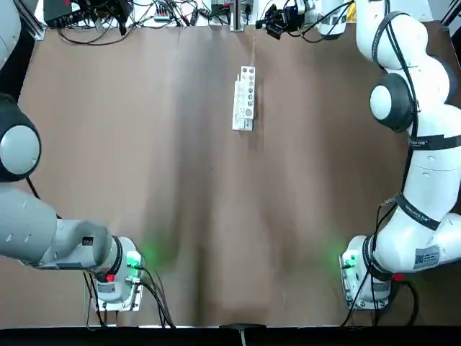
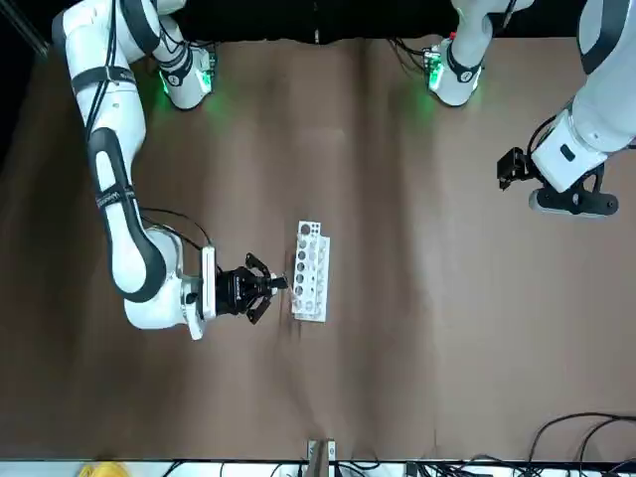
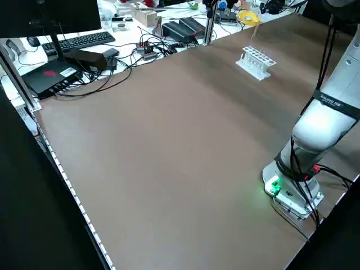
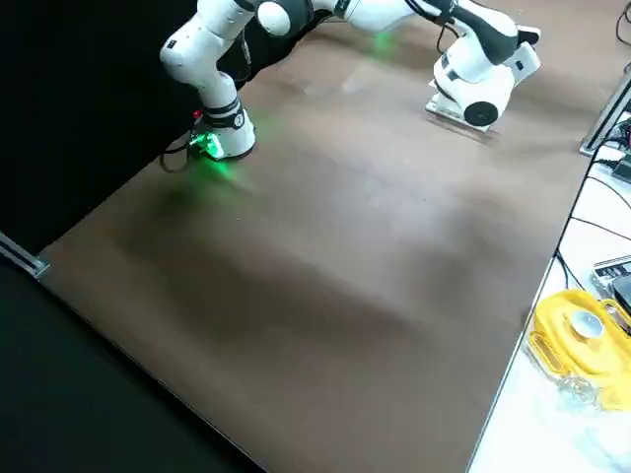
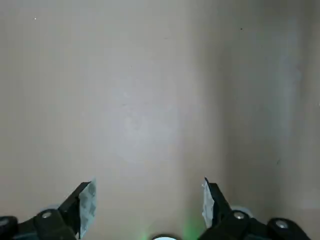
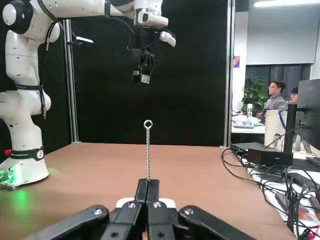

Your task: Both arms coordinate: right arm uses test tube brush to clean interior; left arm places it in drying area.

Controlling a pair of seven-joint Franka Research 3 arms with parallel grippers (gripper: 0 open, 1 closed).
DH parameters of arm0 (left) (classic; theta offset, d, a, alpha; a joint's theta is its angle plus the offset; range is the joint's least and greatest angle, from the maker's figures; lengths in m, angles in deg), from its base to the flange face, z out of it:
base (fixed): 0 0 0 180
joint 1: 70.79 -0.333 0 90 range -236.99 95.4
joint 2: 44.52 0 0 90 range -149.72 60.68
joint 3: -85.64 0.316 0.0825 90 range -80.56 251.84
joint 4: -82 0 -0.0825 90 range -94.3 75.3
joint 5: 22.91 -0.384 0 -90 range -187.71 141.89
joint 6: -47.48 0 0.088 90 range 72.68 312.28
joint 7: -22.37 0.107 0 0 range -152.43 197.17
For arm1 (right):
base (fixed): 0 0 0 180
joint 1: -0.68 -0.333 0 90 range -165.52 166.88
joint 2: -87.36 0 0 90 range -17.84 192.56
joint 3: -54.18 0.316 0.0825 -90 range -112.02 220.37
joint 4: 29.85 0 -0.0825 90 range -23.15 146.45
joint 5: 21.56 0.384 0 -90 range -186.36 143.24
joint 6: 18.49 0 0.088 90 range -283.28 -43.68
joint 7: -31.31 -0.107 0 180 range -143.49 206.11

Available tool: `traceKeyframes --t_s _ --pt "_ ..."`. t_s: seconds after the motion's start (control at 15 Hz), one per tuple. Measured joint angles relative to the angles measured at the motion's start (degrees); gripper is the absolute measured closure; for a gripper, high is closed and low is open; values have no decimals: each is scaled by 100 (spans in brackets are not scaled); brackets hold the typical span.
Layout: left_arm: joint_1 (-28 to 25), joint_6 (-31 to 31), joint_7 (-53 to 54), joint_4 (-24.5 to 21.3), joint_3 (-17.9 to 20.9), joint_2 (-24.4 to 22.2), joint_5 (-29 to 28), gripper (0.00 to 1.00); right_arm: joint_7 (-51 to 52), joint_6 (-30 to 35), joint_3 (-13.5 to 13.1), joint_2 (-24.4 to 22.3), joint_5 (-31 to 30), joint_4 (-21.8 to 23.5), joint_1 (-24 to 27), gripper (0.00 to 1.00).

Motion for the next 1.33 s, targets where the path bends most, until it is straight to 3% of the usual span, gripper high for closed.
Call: traceKeyframes --t_s 0.73,1.33 --pt "20 8 0 0 -2 1 0 0 4 12 2 16 -2 36 -24 98" --pt "27 19 0 0 -2 3 0 0 448 11 7 322 -2 77 -46 98"
